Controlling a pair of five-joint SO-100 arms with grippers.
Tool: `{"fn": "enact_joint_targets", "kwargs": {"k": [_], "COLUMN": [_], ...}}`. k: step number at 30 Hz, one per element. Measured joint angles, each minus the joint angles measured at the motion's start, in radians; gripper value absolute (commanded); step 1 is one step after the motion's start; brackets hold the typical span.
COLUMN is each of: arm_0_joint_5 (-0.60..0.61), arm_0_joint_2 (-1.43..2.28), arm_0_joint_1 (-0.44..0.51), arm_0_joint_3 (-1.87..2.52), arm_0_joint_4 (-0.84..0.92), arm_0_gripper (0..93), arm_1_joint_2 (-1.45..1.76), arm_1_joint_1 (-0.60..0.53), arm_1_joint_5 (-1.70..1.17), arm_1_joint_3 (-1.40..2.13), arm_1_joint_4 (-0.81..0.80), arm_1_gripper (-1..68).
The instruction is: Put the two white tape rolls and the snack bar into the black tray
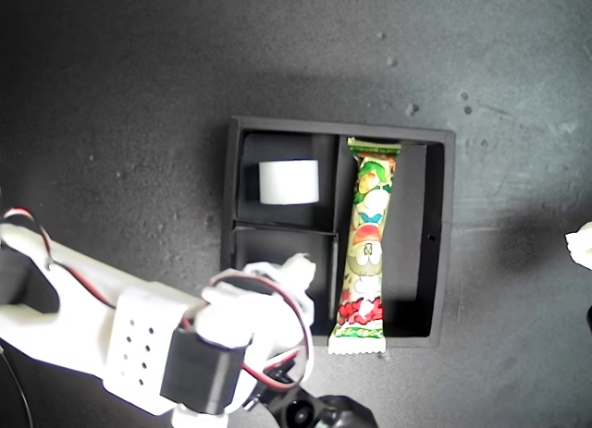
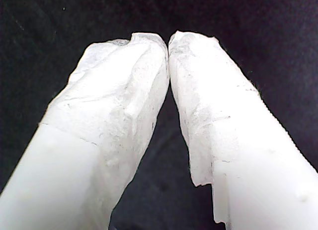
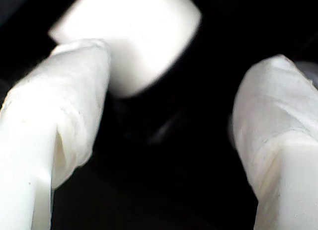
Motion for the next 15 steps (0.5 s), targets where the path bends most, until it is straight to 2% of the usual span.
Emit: {"fn": "enact_joint_targets", "kwargs": {"k": [5,9,13,15], "arm_0_joint_5": [0.015,0.025,0.017,-0.011], "arm_0_joint_2": [0.081,0.327,0.672,0.864], "arm_0_joint_1": [-0.011,-0.071,-0.16,-0.198], "arm_0_joint_3": [0.08,0.314,0.638,0.847], "arm_0_joint_4": [0.0,0.0,0.0,-0.006], "arm_0_gripper": [0.1,0.1,0.1,0.0], "arm_1_joint_2": [0.0,0.04,0.21,0.328], "arm_1_joint_1": [0.023,0.075,0.147,0.161], "arm_1_joint_5": [0.0,0.005,0.054,0.057], "arm_1_joint_3": [0.0,-0.046,-0.078,-0.055], "arm_1_joint_4": [0.029,0.152,0.35,0.359], "arm_1_gripper": [-0.2,-0.3,-0.3,-0.3]}}
